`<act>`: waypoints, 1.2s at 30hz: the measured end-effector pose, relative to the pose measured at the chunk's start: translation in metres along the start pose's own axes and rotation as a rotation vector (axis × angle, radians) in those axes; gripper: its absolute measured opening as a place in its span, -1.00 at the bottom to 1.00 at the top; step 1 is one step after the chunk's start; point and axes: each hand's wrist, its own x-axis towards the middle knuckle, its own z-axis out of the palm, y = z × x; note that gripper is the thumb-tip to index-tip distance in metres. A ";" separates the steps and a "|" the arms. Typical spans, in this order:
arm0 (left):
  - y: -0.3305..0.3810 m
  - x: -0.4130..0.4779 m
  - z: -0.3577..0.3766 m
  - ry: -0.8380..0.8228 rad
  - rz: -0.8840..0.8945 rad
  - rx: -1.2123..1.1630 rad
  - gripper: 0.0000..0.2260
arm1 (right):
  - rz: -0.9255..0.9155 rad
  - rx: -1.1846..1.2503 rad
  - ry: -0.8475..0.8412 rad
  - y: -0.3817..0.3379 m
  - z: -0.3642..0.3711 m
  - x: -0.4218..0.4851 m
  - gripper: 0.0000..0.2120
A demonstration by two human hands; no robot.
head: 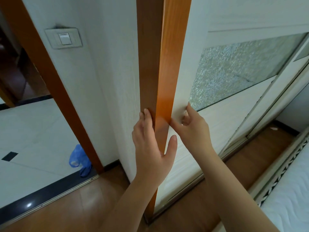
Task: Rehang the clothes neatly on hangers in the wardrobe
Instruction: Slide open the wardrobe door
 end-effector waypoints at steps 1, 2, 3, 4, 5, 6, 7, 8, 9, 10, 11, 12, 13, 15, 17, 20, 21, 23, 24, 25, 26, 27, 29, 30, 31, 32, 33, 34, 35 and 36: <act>-0.001 0.000 0.000 -0.002 0.001 0.000 -0.37 | 0.011 -0.039 0.032 -0.004 0.001 0.003 -0.48; -0.002 0.000 -0.001 -0.003 0.001 -0.001 -0.36 | 0.025 -0.064 0.060 -0.007 0.002 0.005 -0.48; -0.003 0.000 -0.001 -0.003 0.002 -0.002 -0.35 | 0.033 -0.085 0.084 -0.009 0.003 0.007 -0.45; -0.004 0.000 -0.001 -0.004 0.003 -0.001 -0.35 | 0.038 -0.103 0.099 -0.009 0.003 0.007 -0.43; -0.005 -0.001 -0.002 -0.010 0.006 -0.005 -0.36 | 0.039 -0.121 0.106 -0.009 0.002 0.008 -0.42; -0.006 -0.001 -0.002 -0.021 0.007 -0.010 -0.36 | 0.044 -0.131 0.109 -0.007 0.001 0.011 -0.44; -0.007 -0.001 -0.003 -0.032 0.007 -0.019 -0.36 | 0.048 -0.133 0.109 -0.005 -0.002 0.013 -0.49; -0.008 0.000 -0.004 -0.039 0.005 -0.028 -0.36 | 0.054 -0.133 0.107 -0.003 -0.004 0.016 -0.53; -0.009 0.000 -0.004 -0.043 0.003 -0.034 -0.37 | 0.057 -0.139 0.101 0.000 -0.007 0.020 -0.54; -0.010 0.000 -0.004 -0.044 -0.002 -0.039 -0.38 | 0.061 -0.152 0.096 0.003 -0.011 0.024 -0.52; -0.010 0.000 -0.005 -0.038 -0.006 -0.050 -0.39 | 0.063 -0.165 0.094 0.007 -0.013 0.028 -0.49; -0.010 0.000 -0.006 -0.021 -0.002 -0.063 -0.40 | 0.066 -0.175 0.098 0.011 -0.017 0.032 -0.46; -0.007 -0.002 -0.006 0.008 0.026 -0.076 -0.43 | 0.068 -0.178 0.104 0.015 -0.022 0.036 -0.44; 0.000 -0.009 -0.004 0.102 0.162 -0.074 -0.50 | 0.080 -0.165 0.117 0.025 -0.030 0.045 -0.45; 0.013 -0.019 0.005 0.160 0.330 -0.090 -0.61 | 0.091 -0.137 0.120 0.035 -0.040 0.054 -0.42; 0.027 -0.031 0.033 0.017 0.426 -0.149 -0.74 | 0.103 -0.083 0.111 0.050 -0.053 0.067 -0.36; 0.028 -0.032 0.044 -0.058 0.407 -0.169 -0.73 | 0.111 -0.069 0.111 0.055 -0.058 0.071 -0.36; 0.024 -0.029 0.068 -0.173 0.270 -0.213 -0.68 | 0.118 -0.061 0.118 0.062 -0.067 0.079 -0.36; 0.021 -0.023 0.080 -0.202 0.171 -0.224 -0.63 | 0.122 -0.063 0.121 0.067 -0.070 0.082 -0.37; 0.018 -0.016 0.093 -0.220 0.080 -0.222 -0.57 | 0.122 -0.062 0.120 0.071 -0.074 0.086 -0.36; 0.016 -0.008 0.106 -0.233 0.017 -0.208 -0.52 | 0.119 -0.057 0.113 0.074 -0.078 0.090 -0.33; 0.015 0.002 0.119 -0.247 -0.012 -0.186 -0.48 | 0.118 -0.051 0.107 0.078 -0.083 0.094 -0.31; 0.017 0.021 0.148 -0.301 -0.016 -0.166 -0.43 | 0.117 -0.055 0.101 0.086 -0.092 0.103 -0.27; 0.020 0.030 0.162 -0.341 -0.011 -0.188 -0.44 | 0.118 -0.060 0.100 0.090 -0.097 0.107 -0.28; 0.024 0.038 0.177 -0.379 -0.004 -0.223 -0.46 | 0.114 -0.066 0.099 0.094 -0.102 0.112 -0.30; 0.028 0.044 0.190 -0.403 -0.001 -0.252 -0.47 | 0.107 -0.073 0.099 0.097 -0.107 0.117 -0.34; 0.033 0.049 0.202 -0.407 -0.007 -0.264 -0.48 | 0.104 -0.082 0.100 0.101 -0.111 0.122 -0.36; 0.037 0.055 0.213 -0.398 -0.016 -0.268 -0.50 | 0.102 -0.087 0.102 0.105 -0.116 0.127 -0.36; 0.040 0.060 0.224 -0.376 -0.016 -0.272 -0.52 | 0.102 -0.095 0.100 0.111 -0.121 0.133 -0.36; 0.043 0.066 0.233 -0.347 -0.003 -0.276 -0.55 | 0.101 -0.107 0.098 0.117 -0.126 0.140 -0.36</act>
